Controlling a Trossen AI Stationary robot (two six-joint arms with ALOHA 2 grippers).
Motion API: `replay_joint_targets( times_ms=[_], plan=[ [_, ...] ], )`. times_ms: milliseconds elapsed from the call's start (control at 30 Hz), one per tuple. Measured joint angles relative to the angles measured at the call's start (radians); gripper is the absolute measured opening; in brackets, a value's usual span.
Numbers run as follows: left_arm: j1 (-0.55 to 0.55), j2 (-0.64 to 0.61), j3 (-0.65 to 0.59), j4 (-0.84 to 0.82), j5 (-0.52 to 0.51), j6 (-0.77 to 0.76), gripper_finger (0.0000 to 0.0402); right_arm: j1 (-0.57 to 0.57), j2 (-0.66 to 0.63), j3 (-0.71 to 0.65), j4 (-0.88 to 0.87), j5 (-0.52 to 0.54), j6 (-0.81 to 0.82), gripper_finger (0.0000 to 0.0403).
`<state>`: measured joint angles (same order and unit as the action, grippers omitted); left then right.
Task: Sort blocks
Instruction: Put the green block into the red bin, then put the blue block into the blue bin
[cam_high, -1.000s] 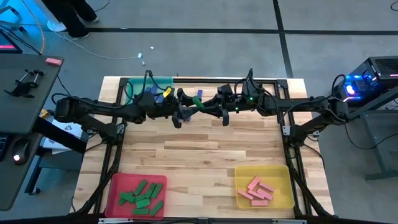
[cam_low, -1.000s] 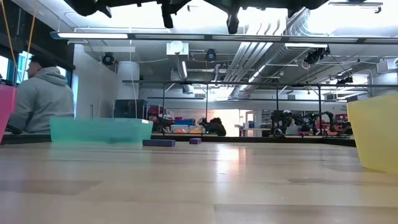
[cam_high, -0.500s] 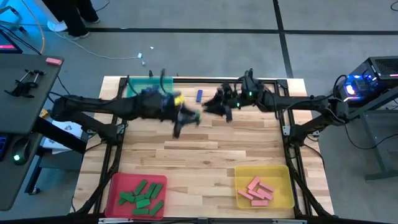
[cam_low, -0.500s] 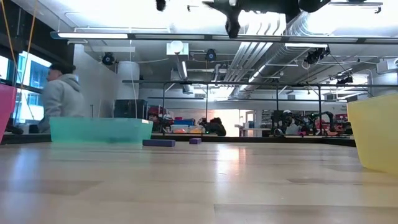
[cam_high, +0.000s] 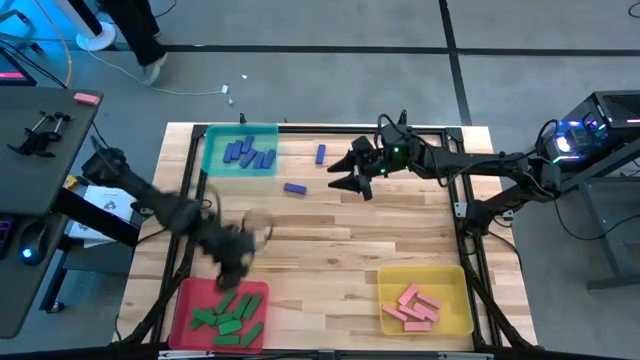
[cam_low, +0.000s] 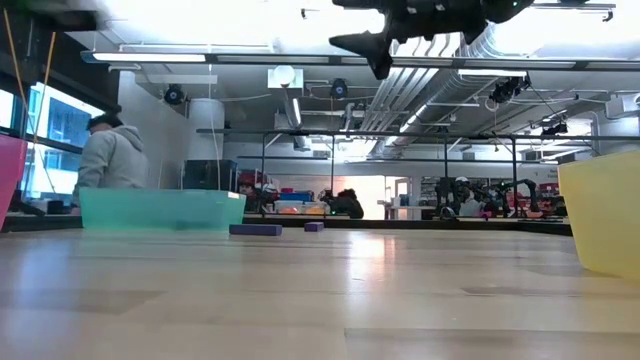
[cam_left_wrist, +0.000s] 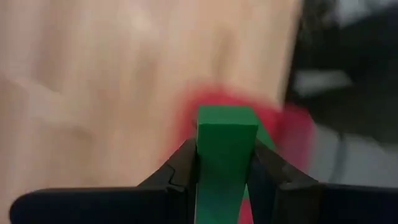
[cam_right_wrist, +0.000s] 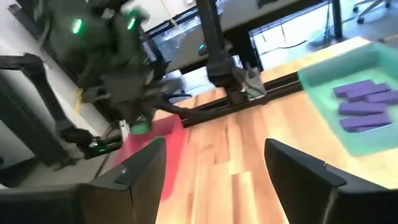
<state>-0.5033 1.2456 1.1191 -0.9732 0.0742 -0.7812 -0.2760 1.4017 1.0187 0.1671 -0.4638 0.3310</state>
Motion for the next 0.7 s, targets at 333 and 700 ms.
replay_joint_targets(
  times_ms=[333,700],
  plan=[
    [-0.285,0.049,-0.225,0.373,0.084,-0.326,0.0136,-0.011,0.0,0.0,-0.006,0.06,-0.033,0.0248],
    [-0.094,0.02,-0.228,0.346,0.379,-0.19,0.0265,-0.019,0.0,0.0,-0.011,0.059,-0.009,0.0248]
  ],
)
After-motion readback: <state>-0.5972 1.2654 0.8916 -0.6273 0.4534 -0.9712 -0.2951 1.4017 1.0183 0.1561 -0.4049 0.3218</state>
